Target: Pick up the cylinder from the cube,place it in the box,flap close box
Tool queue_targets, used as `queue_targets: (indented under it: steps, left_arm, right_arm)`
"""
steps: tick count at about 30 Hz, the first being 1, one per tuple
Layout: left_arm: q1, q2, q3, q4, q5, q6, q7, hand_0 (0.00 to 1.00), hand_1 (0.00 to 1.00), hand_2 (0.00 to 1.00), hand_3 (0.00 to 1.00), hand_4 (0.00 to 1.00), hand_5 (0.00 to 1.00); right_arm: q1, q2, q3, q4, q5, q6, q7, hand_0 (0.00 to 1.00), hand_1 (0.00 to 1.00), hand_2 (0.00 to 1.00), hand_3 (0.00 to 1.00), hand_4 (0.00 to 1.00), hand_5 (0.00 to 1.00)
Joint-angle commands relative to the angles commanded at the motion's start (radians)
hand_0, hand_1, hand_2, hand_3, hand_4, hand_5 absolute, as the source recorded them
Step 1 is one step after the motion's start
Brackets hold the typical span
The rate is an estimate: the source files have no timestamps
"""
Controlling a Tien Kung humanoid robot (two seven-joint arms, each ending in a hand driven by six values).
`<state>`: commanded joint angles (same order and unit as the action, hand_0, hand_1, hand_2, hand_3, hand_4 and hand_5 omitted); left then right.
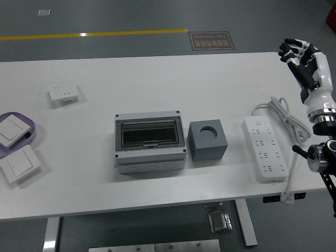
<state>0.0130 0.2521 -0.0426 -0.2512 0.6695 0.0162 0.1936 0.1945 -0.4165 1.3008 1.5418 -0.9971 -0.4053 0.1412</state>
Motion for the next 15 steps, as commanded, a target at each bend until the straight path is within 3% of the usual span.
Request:
queue_targets:
  steps: [10, 11, 15]
  left_arm:
    - [0.003, 0.001, -0.009, -0.002, 0.013, -0.020, 0.021, 0.617, 0.568, 0.524, 0.628, 0.686, 0.283]
    - [0.003, 0.001, -0.011, -0.002, 0.017, -0.022, 0.023, 0.623, 0.587, 0.590, 0.632, 0.688, 0.284]
    - [0.006, -0.003, -0.016, -0.002, 0.028, -0.030, 0.029, 0.623, 0.587, 0.590, 0.632, 0.688, 0.284]
  right_arm:
    - [-0.002, 0.005, 0.006, -0.029, 0.015, 0.002, 0.014, 0.682, 0.612, 0.634, 0.631, 0.789, 0.474]
    - [-0.002, 0.006, 0.007, -0.037, 0.025, 0.002, 0.019, 0.679, 0.616, 0.633, 0.633, 0.790, 0.476]
    - [-0.005, 0.010, 0.011, -0.058, 0.049, 0.000, 0.033, 0.679, 0.616, 0.633, 0.633, 0.790, 0.476]
